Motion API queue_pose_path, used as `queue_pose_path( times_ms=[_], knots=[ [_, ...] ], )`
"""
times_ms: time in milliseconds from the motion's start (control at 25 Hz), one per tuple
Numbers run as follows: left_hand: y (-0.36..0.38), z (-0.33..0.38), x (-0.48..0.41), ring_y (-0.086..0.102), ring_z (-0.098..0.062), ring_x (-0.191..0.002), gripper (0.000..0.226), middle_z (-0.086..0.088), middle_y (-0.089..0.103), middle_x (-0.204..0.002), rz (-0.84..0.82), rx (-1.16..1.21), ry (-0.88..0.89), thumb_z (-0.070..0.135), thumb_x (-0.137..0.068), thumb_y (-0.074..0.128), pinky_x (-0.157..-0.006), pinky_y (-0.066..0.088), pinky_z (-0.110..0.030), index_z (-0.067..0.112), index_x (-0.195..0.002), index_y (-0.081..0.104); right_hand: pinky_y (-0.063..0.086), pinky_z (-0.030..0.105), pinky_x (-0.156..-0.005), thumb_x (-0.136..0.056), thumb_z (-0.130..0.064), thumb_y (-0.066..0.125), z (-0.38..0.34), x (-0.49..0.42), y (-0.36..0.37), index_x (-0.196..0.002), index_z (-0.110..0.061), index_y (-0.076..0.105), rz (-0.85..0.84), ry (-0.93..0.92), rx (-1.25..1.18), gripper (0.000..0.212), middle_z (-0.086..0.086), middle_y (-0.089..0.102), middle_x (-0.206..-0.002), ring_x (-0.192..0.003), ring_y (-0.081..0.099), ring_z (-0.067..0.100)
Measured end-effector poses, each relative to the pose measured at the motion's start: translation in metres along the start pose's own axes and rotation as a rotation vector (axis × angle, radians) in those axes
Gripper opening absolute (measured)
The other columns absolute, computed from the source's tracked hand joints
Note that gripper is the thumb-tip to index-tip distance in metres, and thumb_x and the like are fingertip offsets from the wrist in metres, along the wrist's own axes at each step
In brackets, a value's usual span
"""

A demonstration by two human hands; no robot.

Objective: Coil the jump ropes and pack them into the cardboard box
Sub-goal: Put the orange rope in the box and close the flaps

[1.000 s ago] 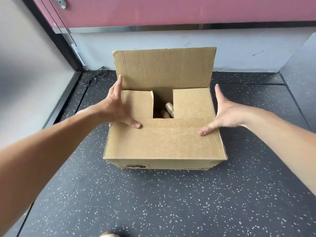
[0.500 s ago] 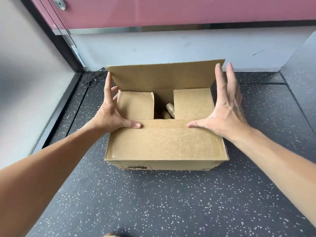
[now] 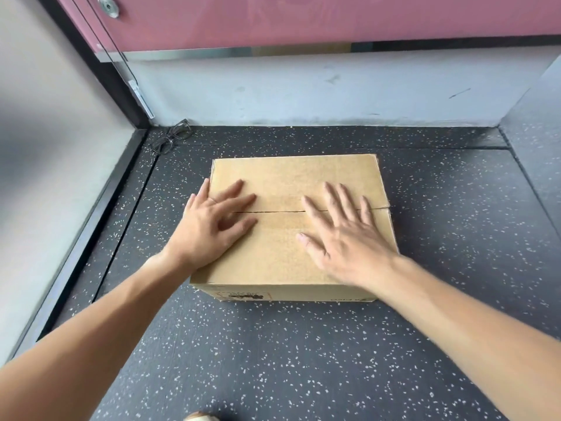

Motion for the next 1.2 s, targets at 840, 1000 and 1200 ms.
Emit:
queue_pose_path(
  times_ms=[840, 1000, 1200],
  knots=[
    [0.004, 0.002, -0.008, 0.062, -0.042, -0.112, 0.090, -0.018, 0.040, -0.144, 0.011, -0.253, -0.522, 0.093, -0.077, 0.028, -0.075, 0.046, -0.040, 0.054, -0.154, 0.006, 0.056, 0.038, -0.046, -0.094, -0.075, 0.014, 0.080, 0.022, -0.004, -0.156, -0.038, -0.014, 0.239, 0.642, -0.377, 0.077, 0.006, 0.059, -0.065, -0.046, 0.055, 0.021],
    [0.004, 0.004, 0.032, 0.063, -0.045, -0.107, 0.070, -0.023, 0.045, -0.138, -0.006, -0.288, -0.482, 0.080, -0.091, 0.023, -0.090, 0.051, -0.047, 0.054, -0.154, 0.007, 0.054, 0.041, -0.073, -0.101, -0.061, 0.008, 0.064, 0.062, 0.011, -0.155, -0.046, -0.011, 0.244, 0.612, -0.383, 0.060, 0.008, 0.069, -0.093, -0.080, 0.064, 0.028],
    [-0.005, 0.042, 0.093, 0.063, -0.035, -0.108, 0.058, -0.027, 0.014, -0.162, -0.393, -0.366, -0.439, 0.042, -0.106, 0.038, -0.086, 0.056, -0.037, 0.041, -0.158, 0.013, 0.054, 0.034, -0.070, -0.103, -0.055, 0.022, 0.034, 0.136, 0.014, -0.155, -0.050, -0.001, -0.041, 0.554, -0.321, 0.057, 0.002, 0.070, -0.106, -0.075, 0.065, 0.018]
  ],
)
Point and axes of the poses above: each hand's wrist, its own x-axis away from the middle knuckle, its own y-axis out of the palm, z = x × y, the point moved 8 cm from there along -x, towards the middle knuckle
